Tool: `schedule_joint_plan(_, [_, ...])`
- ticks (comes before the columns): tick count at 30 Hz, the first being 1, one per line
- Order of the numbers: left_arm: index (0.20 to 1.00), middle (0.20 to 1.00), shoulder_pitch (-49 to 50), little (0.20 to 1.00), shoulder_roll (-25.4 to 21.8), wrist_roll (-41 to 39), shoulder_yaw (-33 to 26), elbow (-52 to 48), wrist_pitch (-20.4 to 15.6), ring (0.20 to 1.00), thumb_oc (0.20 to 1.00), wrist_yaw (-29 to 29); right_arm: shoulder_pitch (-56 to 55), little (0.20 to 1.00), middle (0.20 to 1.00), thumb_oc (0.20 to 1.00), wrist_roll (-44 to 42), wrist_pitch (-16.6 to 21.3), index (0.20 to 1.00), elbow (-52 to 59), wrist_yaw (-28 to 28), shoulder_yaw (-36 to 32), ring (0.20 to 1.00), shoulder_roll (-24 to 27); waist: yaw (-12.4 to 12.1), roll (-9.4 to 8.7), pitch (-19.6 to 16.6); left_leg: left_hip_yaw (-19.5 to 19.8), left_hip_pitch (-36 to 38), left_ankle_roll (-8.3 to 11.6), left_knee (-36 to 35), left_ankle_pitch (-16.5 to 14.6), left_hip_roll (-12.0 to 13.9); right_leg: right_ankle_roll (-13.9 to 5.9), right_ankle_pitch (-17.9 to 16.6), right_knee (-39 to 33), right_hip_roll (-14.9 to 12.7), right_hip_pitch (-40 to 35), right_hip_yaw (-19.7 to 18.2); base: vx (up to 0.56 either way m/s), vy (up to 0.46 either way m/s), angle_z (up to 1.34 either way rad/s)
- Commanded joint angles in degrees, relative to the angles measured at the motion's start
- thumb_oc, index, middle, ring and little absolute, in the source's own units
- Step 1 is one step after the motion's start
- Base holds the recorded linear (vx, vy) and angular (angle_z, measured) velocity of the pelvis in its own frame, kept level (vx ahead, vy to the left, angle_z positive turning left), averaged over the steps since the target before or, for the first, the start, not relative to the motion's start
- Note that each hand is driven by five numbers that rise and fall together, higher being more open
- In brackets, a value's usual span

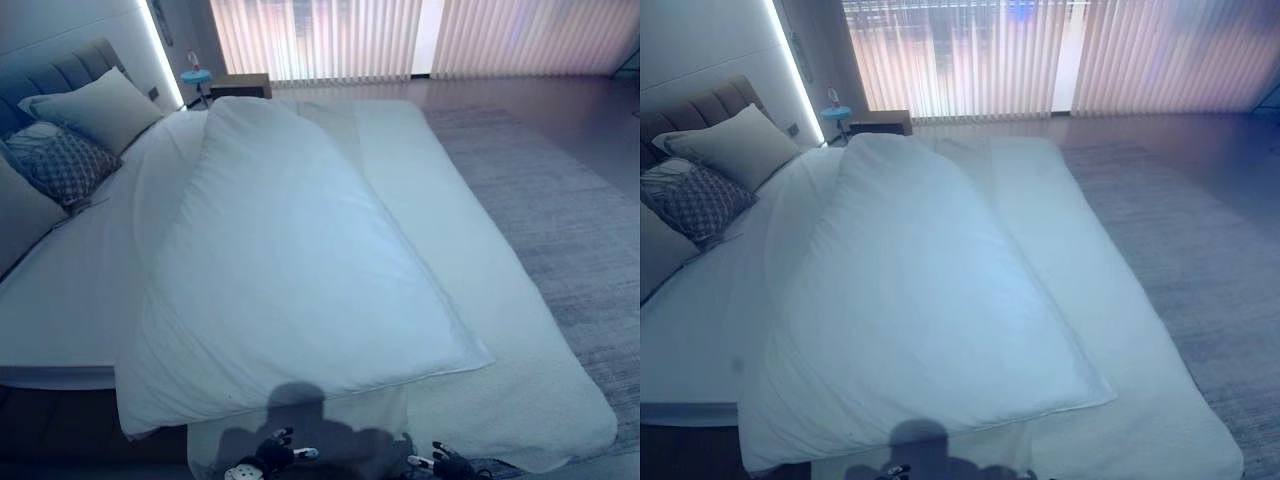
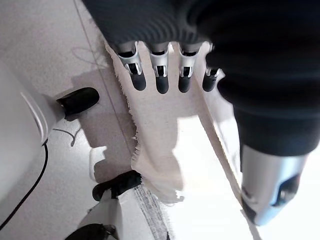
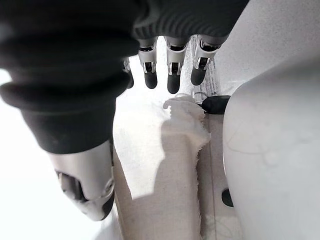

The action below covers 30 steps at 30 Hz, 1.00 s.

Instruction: Make the bed

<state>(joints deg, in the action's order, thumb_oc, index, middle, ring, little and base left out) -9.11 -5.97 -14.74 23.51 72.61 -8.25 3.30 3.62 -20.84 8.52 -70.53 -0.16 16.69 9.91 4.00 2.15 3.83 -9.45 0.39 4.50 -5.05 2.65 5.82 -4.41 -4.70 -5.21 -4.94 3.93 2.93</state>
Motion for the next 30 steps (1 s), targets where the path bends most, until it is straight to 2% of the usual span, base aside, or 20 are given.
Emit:
schedule_joint_plan(1, [1.000,1.000,-4.6,1.000,1.6,-1.6,-1.5,1.3,-1.8,1.000,1.000,0.3,4.0,1.000,1.000,1.000,1.2,2.3,1.000,0.4,-0.5,2.4,1.000,-0.9,2.0,-2.21,1.3,1.3,-3.6,-1.84,0.1,-0.6,-2.4,-2.78,0.5,0.2,-0.6,0.3,-1.2,-0.04,-0.013,0.00])
schedule_joint_plan(7, [1.000,1.000,-4.6,1.000,1.8,-4.4,-2.3,1.2,-1.7,1.000,1.000,0.1,3.8,1.000,1.000,1.000,0.2,2.6,1.000,0.9,-0.5,2.5,1.000,-1.1,1.8,-2.69,1.8,1.6,-4.6,-1.48,0.1,-0.4,-2.1,-2.68,0.5,0.2,-0.3,0.9,-0.5,-0.03,-0.029,0.01])
schedule_joint_plan(8, [1.000,1.000,-5.4,1.000,2.0,-8.6,-3.4,0.3,-2.0,1.000,1.000,-1.1,4.6,1.000,1.000,1.000,-1.4,3.2,1.000,1.9,-0.9,2.6,1.000,-1.1,1.8,-3.03,3.6,2.0,-5.3,-1.37,0.1,0.2,-1.8,-2.20,-0.1,0.2,0.2,1.2,0.1,-0.08,-0.034,0.05])
schedule_joint_plan(11, [1.000,1.000,-6.5,1.000,2.2,-12.3,-4.1,-0.6,-2.4,1.000,1.000,-2.3,5.4,1.000,1.000,1.000,-2.4,3.4,1.000,3.3,-1.5,3.3,1.000,-1.1,1.7,-3.16,5.5,2.3,-6.5,-1.24,0.1,0.9,-1.4,-1.77,0.4,2.5,0.8,3.4,0.4,-0.21,-0.045,0.07])
schedule_joint_plan(12, [1.000,1.000,-8.4,1.000,2.0,-16.5,-4.9,-1.8,-3.2,1.000,1.000,-3.8,6.8,1.000,1.000,1.000,-4.2,4.0,1.000,5.7,-2.5,4.2,1.000,-1.1,1.5,-3.44,7.8,2.7,-8.4,-1.06,0.1,1.8,-1.1,-1.41,1.0,4.5,1.4,6.1,0.7,-0.16,-0.033,0.04])
schedule_joint_plan(14, [1.000,1.000,-9.0,1.000,2.1,-19.3,-5.6,-2.7,-3.4,1.000,1.000,-4.5,7.4,1.000,1.000,1.000,-5.1,4.0,1.000,6.9,-2.7,4.6,1.000,-1.0,1.1,-3.59,8.5,3.0,-9.2,-1.25,0.1,2.2,-1.2,-1.39,1.2,5.6,1.6,7.5,0.9,-0.22,-0.047,0.06])
schedule_joint_plan(15, [1.000,1.000,-11.6,1.000,1.9,-24.1,-6.9,-4.5,-4.2,1.000,1.000,-6.0,9.2,1.000,1.000,1.000,-6.6,4.3,1.000,9.8,-3.1,6.1,1.000,-0.6,0.3,-4.08,11.1,4.1,-11.1,-1.56,0.1,3.7,-1.4,-1.27,1.6,9.4,2.3,11.4,0.9,-0.23,-0.046,0.06])
schedule_joint_plan(16, [1.000,1.000,-11.6,1.000,1.9,-24.2,-6.9,-4.5,-4.2,1.000,1.000,-6.0,9.2,1.000,1.000,1.000,-6.6,4.3,1.000,9.8,-3.1,6.1,1.000,-0.6,0.3,-4.08,11.1,4.1,-11.2,-1.56,0.1,3.7,-1.4,-1.27,1.7,9.5,2.3,11.5,0.9,-0.32,-0.058,-0.04])
schedule_joint_plan(17, [1.000,1.000,-13.6,1.000,1.8,-28.0,-7.8,-6.2,-4.2,1.000,1.000,-6.0,10.5,1.000,1.000,1.000,-8.2,4.5,1.000,11.8,-3.2,6.5,1.000,-0.1,0.5,-4.59,12.7,4.6,-16.1,-1.70,5.8,2.7,-1.8,-1.24,2.3,12.9,2.1,14.8,1.6,-0.15,-0.026,-0.08])
schedule_joint_plan(18, [1.000,1.000,-13.7,1.000,1.8,-28.0,-7.8,-6.2,-4.2,1.000,1.000,-6.0,10.6,1.000,1.000,1.000,-8.2,4.5,1.000,11.8,-3.2,6.5,1.000,-0.1,0.6,-4.57,12.5,4.7,-16.4,-1.71,6.0,2.6,-1.8,-1.24,2.3,13.0,2.0,15.1,1.6,-0.27,-0.052,0.01])
schedule_joint_plan(19, [1.000,1.000,-15.8,1.000,1.6,-30.6,-8.6,-7.6,-5.0,1.000,1.000,-7.5,11.3,1.000,1.000,1.000,-9.4,5.0,1.000,13.9,-4.0,6.6,1.000,0.3,1.0,-4.84,13.6,4.4,-21.7,-1.56,11.7,1.6,-1.9,-1.14,3.1,16.4,1.3,18.7,2.6,-0.12,-0.026,0.18])
schedule_joint_plan(20, [1.000,1.000,-15.8,1.000,1.6,-30.6,-8.6,-7.6,-5.0,1.000,1.000,-7.5,11.3,1.000,1.000,1.000,-9.4,5.0,1.000,14.0,-4.1,6.6,1.000,0.3,1.1,-4.80,13.4,4.5,-22.1,-1.57,12.0,1.5,-2.0,-1.14,3.2,16.6,1.3,19.0,2.7,-0.18,-0.001,0.43])
schedule_joint_plan(21, [1.000,1.000,-17.4,1.000,1.7,-32.6,-9.3,-9.3,-5.7,1.000,1.000,-8.0,11.9,1.000,1.000,1.000,-10.2,5.5,1.000,14.8,-4.6,6.0,1.000,0.8,1.6,-4.75,13.8,4.0,-26.1,-1.56,16.2,0.3,-1.8,-1.10,3.7,19.3,0.5,22.2,3.2,-0.06,0.025,0.36])
schedule_joint_plan(24, [1.000,1.000,-18.4,1.000,1.7,-35.6,-10.7,-11.0,-6.1,1.000,1.000,-7.9,12.3,1.000,1.000,1.000,-10.8,5.7,1.000,16.5,-5.0,5.9,1.000,1.0,2.0,-4.79,13.6,3.4,-30.2,-1.56,20.7,-1.2,-0.7,-0.98,4.3,22.2,0.2,25.9,3.5,-0.07,0.035,0.17])
schedule_joint_plan(26, [1.000,1.000,-19.7,1.000,1.8,-40.7,-13.2,-13.9,-6.5,1.000,1.000,-7.7,12.8,1.000,1.000,1.000,-11.4,6.0,1.000,19.3,-5.3,6.0,1.000,1.4,2.3,-4.93,13.9,3.2,-34.2,-1.54,26.3,-3.8,0.0,-0.70,6.4,27.9,0.1,30.0,3.2,-0.04,0.064,-0.01])
schedule_joint_plan(29, [1.000,1.000,-20.5,1.000,1.6,-42.1,-14.1,-14.8,-6.3,1.000,1.000,-7.0,12.8,1.000,1.000,1.000,-11.1,5.9,1.000,20.4,-5.3,6.1,1.000,1.7,2.6,-4.95,14.0,3.3,-36.4,-1.49,29.2,-5.1,0.4,-0.50,7.5,31.0,0.0,32.3,3.1,-0.02,0.051,-0.10])
schedule_joint_plan(30, [1.000,1.000,-21.4,1.000,2.2,-45.7,-15.5,-16.2,-6.4,1.000,1.000,-7.3,12.9,1.000,1.000,1.000,-11.4,5.9,1.000,21.6,-5.2,6.4,1.000,2.0,2.8,-4.87,14.2,3.5,-38.4,-1.53,32.2,-6.4,0.5,-0.23,8.6,33.7,-0.2,34.2,2.9,0.00,0.020,-0.18])
